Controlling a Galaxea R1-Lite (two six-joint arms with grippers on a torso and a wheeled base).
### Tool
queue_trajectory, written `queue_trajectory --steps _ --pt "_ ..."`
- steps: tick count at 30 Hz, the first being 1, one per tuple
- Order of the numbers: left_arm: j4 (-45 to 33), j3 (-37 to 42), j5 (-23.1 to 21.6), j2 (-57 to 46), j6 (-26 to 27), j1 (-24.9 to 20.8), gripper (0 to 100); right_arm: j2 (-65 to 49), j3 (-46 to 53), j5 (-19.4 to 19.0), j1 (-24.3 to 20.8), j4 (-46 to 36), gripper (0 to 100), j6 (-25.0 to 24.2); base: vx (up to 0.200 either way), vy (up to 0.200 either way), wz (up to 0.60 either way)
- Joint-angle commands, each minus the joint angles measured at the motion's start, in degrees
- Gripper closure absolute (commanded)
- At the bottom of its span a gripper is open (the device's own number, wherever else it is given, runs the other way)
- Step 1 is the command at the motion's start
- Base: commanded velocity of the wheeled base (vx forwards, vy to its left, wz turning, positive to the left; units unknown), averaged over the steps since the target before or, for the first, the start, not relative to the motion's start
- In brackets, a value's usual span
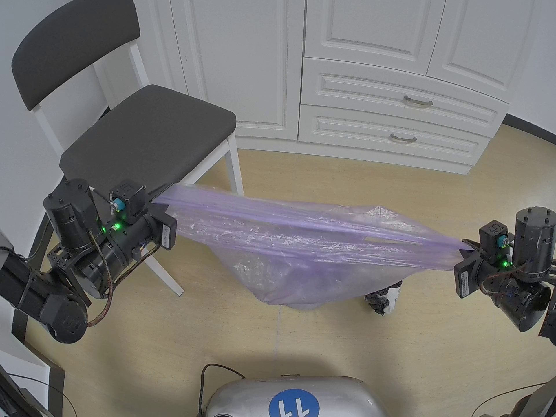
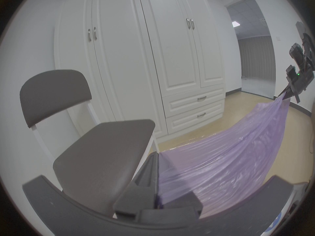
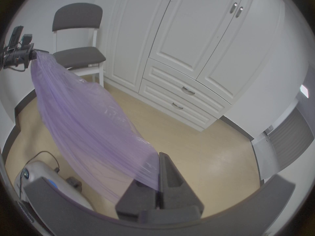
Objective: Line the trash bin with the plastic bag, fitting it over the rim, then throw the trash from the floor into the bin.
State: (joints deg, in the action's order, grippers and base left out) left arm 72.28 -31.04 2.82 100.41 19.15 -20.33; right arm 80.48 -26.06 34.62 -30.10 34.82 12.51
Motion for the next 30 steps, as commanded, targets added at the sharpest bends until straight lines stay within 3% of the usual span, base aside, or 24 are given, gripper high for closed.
queue_trajectory --steps 1,7,8,10,20,24,30 --pt "4.89 -0.87 -0.44 5.14 0.1 -3.31 100 3.37 0.93 -1.13 -0.49 5.35 100 0.06 0.0 0.0 0.0" --pt "11.48 -2.8 0.26 9.89 -0.34 -9.29 100 6.62 2.33 -5.97 -3.74 18.01 100 -0.38 0.0 0.0 0.0" --pt "12.98 -3.86 1.58 10.94 -0.61 -12.89 100 8.64 3.48 -9.13 -4.71 25.65 100 -0.38 0.0 0.0 0.0" --pt "13.42 -4.12 2.11 10.94 -1.66 -15.53 100 10.4 4.09 -10.54 -5.23 31.54 100 -0.38 0.0 0.0 0.0" --pt "15.44 -4.47 2.37 11.03 -6.06 -22.91 100 21.21 4.62 -14.23 -8.75 52.2 100 -1.35 0.0 0.0 0.0" --pt "15.44 -5.79 2.63 12.35 -8.6 -25.02 100 22.88 5.76 -15.37 -9.28 54.57 100 -1.35 0.0 0.0 0.0" --pt "15.52 -8.07 6.59 14.2 -10.36 -26.69 100 20.94 7.96 -16.34 -10.24 53.6 100 -0.73 0.0 0.0 0.0"
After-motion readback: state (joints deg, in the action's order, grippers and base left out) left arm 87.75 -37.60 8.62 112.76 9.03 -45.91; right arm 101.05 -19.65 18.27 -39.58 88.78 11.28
